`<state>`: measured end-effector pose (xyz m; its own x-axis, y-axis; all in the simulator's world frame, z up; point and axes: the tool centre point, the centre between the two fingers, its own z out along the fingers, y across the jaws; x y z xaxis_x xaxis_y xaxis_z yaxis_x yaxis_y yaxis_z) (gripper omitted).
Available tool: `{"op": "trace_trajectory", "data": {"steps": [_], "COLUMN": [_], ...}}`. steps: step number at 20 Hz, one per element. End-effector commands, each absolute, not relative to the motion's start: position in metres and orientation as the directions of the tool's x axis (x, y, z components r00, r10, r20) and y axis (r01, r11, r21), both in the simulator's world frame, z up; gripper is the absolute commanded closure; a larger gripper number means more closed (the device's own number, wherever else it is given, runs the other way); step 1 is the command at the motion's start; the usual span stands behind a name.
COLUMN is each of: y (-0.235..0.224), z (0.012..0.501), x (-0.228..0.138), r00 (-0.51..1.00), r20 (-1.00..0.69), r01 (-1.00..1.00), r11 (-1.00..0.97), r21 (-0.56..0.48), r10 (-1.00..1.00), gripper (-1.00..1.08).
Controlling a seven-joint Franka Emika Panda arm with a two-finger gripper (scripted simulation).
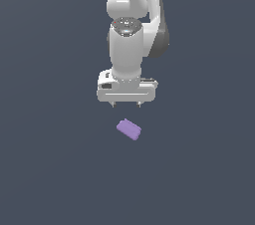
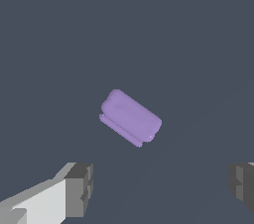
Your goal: Pick up the object and move it to a goal position.
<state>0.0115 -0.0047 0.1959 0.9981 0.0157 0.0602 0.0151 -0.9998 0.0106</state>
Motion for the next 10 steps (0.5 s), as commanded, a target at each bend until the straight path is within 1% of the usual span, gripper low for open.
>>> {"op": "trace_trajectory", "data": {"steps": [1, 10], "y": [-0.005, 0.022], "z": [0.196, 0.199], "x": [0.011, 0.019], "r00": [0.998, 0.992], "r20": [0.060, 0.080], "r01": [0.015, 0.095], "r11": [-1.000, -0.995], "r21": [0.011, 0.023], "r10": [0.016, 0.096], "gripper": [-0.92, -0.92]}}
